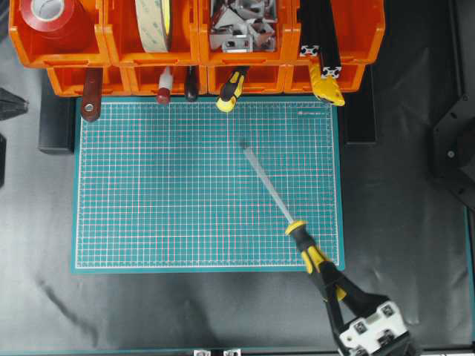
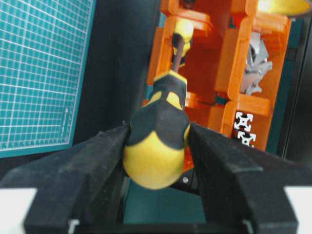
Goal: Pick screwdriver from container rack with right arm.
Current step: 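Pull the screwdriver up and out of the rack slot toward the robot, then lower the screwdriver onto the mat and open the right gripper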
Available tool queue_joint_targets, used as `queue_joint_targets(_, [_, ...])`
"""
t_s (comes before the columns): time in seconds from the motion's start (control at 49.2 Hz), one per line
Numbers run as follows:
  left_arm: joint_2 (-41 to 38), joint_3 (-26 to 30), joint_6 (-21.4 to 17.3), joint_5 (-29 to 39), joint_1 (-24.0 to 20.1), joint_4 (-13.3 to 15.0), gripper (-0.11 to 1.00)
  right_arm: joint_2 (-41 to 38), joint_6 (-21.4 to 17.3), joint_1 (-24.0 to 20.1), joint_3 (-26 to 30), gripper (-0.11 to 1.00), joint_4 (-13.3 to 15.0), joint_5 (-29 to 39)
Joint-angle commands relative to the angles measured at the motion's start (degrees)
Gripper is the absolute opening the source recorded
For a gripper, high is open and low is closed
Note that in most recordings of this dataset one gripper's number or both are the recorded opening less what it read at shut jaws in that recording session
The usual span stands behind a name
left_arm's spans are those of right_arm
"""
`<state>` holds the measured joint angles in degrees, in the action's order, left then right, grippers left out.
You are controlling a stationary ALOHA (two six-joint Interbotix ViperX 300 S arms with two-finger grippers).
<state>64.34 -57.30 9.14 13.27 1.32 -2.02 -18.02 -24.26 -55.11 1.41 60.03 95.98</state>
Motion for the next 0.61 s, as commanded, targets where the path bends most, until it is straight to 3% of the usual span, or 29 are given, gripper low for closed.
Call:
queue_joint_targets(0.0, [-0.26,1.93,0.18,-0.09,0.18,-0.09,0.00,0.18,-0.09,0.00,1.05,0.40,0.26,-1.93])
queue_joint_targets(0.183, [-0.26,1.93,0.18,-0.26,-0.26,-0.09,0.00,-0.53,-1.67,1.76,-3.96,0.40,0.26,-12.66])
queue_joint_targets(0.427, [-0.26,1.93,0.18,-0.26,-0.97,-0.18,0.00,-0.79,-5.45,10.11,-11.16,0.40,0.44,-29.00])
queue_joint_targets(0.589, [-0.35,1.93,0.18,-0.35,-0.79,-0.18,0.00,-0.79,-5.71,15.38,-15.03,0.40,0.44,-38.85])
